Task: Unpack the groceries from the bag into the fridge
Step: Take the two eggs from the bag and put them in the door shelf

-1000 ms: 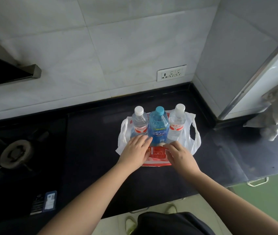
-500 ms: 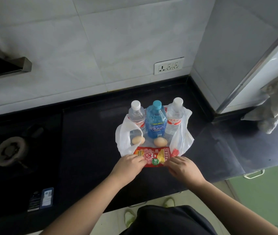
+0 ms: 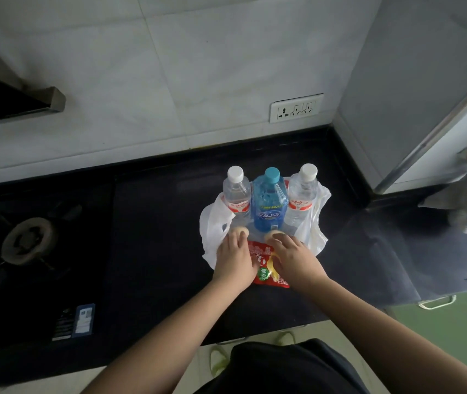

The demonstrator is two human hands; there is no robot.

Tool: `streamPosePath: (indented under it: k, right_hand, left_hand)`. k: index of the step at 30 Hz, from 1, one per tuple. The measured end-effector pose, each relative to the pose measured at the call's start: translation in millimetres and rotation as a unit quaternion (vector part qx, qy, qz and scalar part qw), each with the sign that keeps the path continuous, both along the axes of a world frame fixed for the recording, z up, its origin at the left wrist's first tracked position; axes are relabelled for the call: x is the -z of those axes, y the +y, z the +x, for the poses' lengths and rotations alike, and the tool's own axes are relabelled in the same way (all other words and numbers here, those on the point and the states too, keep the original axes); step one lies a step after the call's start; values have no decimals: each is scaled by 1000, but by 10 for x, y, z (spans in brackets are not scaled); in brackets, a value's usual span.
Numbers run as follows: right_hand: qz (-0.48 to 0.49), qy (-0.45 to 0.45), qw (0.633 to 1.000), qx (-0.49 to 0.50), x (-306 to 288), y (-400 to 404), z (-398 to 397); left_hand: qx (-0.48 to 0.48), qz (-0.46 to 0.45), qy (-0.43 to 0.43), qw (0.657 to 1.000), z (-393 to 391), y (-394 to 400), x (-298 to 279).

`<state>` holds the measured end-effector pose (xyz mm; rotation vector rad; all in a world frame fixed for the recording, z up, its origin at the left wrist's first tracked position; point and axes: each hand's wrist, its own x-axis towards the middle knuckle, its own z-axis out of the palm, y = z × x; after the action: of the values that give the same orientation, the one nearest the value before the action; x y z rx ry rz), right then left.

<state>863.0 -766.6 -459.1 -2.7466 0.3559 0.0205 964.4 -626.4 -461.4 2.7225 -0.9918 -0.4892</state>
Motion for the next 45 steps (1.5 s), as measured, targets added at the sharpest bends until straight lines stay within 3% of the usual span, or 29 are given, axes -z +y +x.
streamPosePath:
  k: [5, 11, 18, 31, 41, 45]
  right_hand:
    - [-6, 46, 999, -18, 38, -50, 134]
    - [-12, 74, 997, -22, 86, -151, 139]
    - [-19, 75, 997, -19, 137, -167, 188]
    - [-36, 86, 995, -31, 137, -149, 208]
    - [-53, 94, 994, -32, 126, -128, 206]
    - [63, 45, 996, 53, -88, -39, 154]
  left_hand:
    - [-3, -43, -59, 997, 170, 299, 105]
    - [-30, -81, -27, 996, 442, 594, 173]
    - [48, -137, -77, 986, 352, 226, 102]
    - [110, -38, -144, 983, 424, -20, 251]
    - [102, -37, -107, 988, 504, 7, 337]
    - [52, -136, -59, 988, 427, 121, 59]
